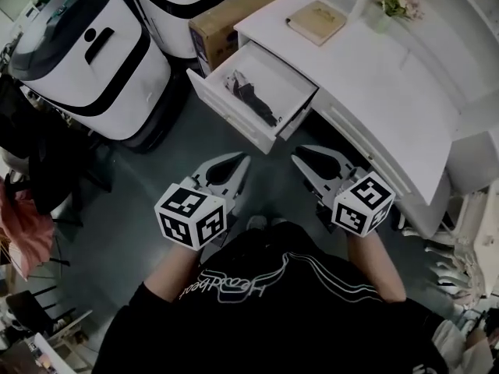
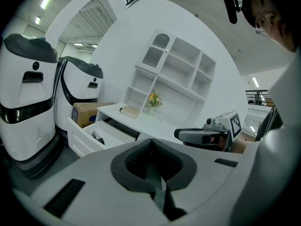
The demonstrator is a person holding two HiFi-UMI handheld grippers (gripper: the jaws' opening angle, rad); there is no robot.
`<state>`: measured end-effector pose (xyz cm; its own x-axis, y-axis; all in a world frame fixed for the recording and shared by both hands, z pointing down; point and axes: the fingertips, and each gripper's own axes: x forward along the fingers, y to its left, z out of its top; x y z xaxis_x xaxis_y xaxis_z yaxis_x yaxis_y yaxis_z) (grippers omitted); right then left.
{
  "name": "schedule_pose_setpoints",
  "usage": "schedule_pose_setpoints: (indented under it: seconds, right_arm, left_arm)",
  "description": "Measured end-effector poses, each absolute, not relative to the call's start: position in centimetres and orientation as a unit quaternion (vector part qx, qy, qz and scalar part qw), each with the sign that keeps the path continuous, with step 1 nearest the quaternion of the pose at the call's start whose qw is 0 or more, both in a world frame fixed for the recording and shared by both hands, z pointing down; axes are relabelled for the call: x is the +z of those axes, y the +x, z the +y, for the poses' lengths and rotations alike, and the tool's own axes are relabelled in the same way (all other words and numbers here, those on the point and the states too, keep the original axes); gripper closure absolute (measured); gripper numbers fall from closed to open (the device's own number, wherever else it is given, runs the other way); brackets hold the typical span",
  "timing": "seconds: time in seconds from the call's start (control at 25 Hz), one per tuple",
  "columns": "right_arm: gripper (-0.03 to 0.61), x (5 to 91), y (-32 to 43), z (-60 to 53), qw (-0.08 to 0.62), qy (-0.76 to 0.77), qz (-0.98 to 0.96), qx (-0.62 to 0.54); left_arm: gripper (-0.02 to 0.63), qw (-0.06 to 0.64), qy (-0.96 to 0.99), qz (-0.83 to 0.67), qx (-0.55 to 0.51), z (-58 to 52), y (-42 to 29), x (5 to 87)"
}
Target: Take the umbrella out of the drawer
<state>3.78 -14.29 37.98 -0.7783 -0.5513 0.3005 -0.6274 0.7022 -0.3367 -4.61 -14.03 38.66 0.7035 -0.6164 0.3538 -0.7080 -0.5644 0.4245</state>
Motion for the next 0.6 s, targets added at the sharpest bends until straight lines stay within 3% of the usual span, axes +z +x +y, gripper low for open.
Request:
schedule_pose_setpoints:
  seconds: [0.12, 0.4, 0.6]
  right_arm:
    - [0.521, 39.3, 3.0, -17.1, 0.114, 0.313, -0.921, 0.203]
    - [0.432, 43.1, 1.0, -25.5, 0.155, 0.293, -0.921, 0.205]
    - [0.403, 47.0, -0.9, -32.8, 0.182, 0.275, -0.920, 0.211]
  left_arm:
    - [0.597, 0.289, 0.874, -0.384, 0.076, -16.6, -5.7, 39.3]
    - [0.597, 0.300, 0.855, -0.416, 0.079, -23.0, -8.7, 40.3]
    - [0.597, 0.319, 0.837, -0.437, 0.087, -28.6, -11.1, 42.0]
